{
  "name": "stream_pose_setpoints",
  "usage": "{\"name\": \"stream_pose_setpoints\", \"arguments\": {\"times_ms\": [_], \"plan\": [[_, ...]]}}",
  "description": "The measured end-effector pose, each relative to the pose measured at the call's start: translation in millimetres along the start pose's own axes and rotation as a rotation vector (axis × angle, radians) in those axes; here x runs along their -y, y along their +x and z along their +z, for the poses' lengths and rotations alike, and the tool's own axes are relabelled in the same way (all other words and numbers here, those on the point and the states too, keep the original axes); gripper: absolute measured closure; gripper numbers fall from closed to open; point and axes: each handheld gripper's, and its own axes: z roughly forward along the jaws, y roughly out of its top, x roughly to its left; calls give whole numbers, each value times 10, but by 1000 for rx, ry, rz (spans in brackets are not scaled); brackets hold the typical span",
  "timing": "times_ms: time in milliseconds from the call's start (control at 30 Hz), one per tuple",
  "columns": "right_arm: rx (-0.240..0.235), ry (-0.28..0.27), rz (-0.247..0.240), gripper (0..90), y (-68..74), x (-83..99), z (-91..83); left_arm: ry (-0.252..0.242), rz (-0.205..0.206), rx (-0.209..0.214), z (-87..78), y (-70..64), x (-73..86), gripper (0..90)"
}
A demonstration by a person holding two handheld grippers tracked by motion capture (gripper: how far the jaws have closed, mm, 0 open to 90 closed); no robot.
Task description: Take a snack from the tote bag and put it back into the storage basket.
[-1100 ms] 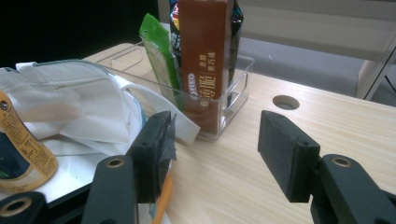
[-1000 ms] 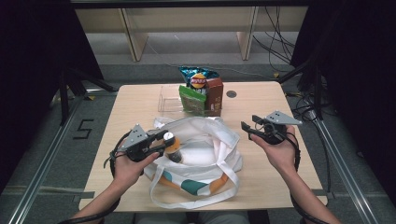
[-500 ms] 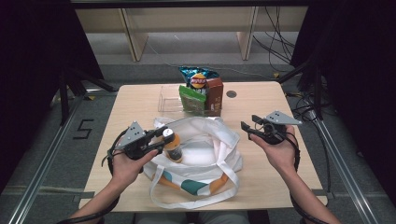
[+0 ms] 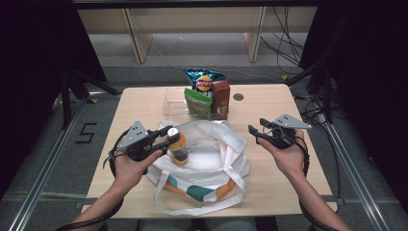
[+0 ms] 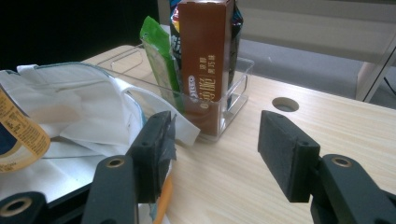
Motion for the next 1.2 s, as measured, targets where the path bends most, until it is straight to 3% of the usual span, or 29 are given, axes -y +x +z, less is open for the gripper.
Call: {"name": "stream_pose_setpoints", "arguments": {"times_ms": [267,300,367,633,1200], "plan": [[0,-16,-18,454,-12,4,9,-16,4,-8,-5,14,-78,591],[-4,-1,10,453,12,5,1,-16,7,-9,-7,18,-87,591],[-4,7,21,453,26,10,-1,-15,13,-10,-14,22,-108,591],[0,-6,-7,454,-1,19,4,-25,16,-11,-34,23,-191,592],[-14,2,1,454,1,29,7,-45,23,-14,3,55,-338,592]]}}
